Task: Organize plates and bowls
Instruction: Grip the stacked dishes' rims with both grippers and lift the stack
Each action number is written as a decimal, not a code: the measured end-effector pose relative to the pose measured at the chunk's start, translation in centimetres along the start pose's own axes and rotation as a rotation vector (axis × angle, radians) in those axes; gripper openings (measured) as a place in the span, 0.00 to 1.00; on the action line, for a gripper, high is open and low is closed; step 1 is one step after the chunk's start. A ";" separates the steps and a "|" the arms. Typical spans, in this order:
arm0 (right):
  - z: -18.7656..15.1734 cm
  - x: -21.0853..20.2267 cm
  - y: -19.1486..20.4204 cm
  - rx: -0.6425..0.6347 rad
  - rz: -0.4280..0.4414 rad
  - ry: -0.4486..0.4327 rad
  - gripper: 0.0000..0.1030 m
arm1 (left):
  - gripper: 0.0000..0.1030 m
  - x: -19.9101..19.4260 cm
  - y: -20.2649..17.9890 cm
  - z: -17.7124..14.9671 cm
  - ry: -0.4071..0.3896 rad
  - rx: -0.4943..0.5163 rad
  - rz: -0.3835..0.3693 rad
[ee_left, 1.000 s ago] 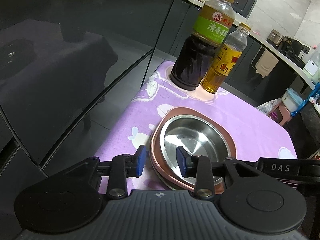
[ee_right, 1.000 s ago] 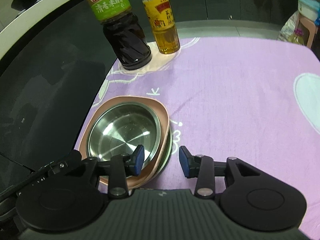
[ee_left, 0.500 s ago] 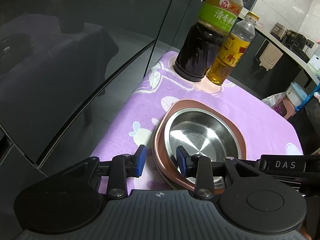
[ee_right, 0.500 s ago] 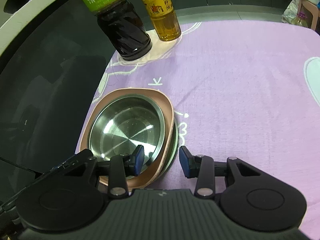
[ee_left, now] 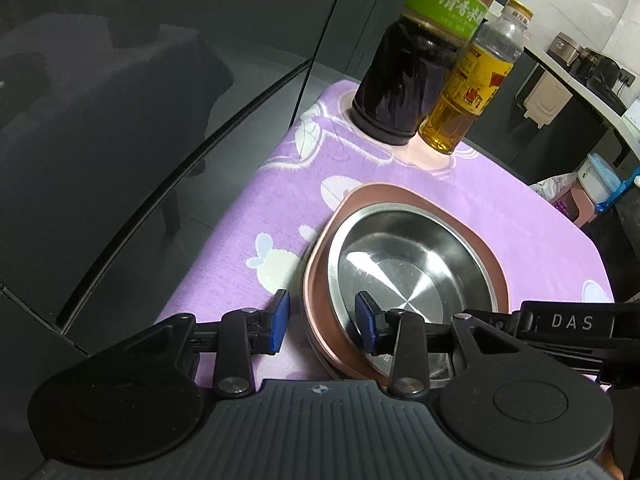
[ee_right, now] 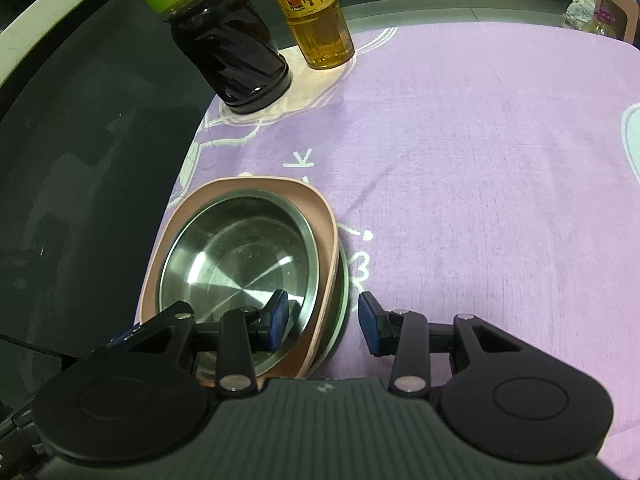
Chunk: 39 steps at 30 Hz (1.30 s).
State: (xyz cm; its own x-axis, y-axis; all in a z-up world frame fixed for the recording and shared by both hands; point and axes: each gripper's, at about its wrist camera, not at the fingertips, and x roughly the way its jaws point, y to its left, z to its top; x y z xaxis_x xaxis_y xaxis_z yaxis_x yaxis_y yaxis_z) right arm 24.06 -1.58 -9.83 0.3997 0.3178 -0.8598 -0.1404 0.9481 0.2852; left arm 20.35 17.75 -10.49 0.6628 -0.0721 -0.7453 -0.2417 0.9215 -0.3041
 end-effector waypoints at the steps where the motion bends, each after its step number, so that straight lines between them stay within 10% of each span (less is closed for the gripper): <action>1: 0.0 0.0 0.1 -0.008 -0.002 -0.004 0.39 | 0.33 0.1 0.0 0.0 -0.004 0.004 0.001; 39: -4.1 -11.1 -1.1 -0.063 0.024 -0.182 0.30 | 0.27 -10.8 -6.6 -4.7 -0.165 0.160 -0.004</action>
State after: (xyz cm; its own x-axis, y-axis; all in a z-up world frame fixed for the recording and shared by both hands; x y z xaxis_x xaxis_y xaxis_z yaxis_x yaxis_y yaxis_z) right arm 16.11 -6.21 -2.36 0.5523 0.3415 -0.7604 -0.2057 0.9398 0.2728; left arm 11.44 10.69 -3.20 0.7737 -0.0245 -0.6331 -0.1324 0.9709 -0.1994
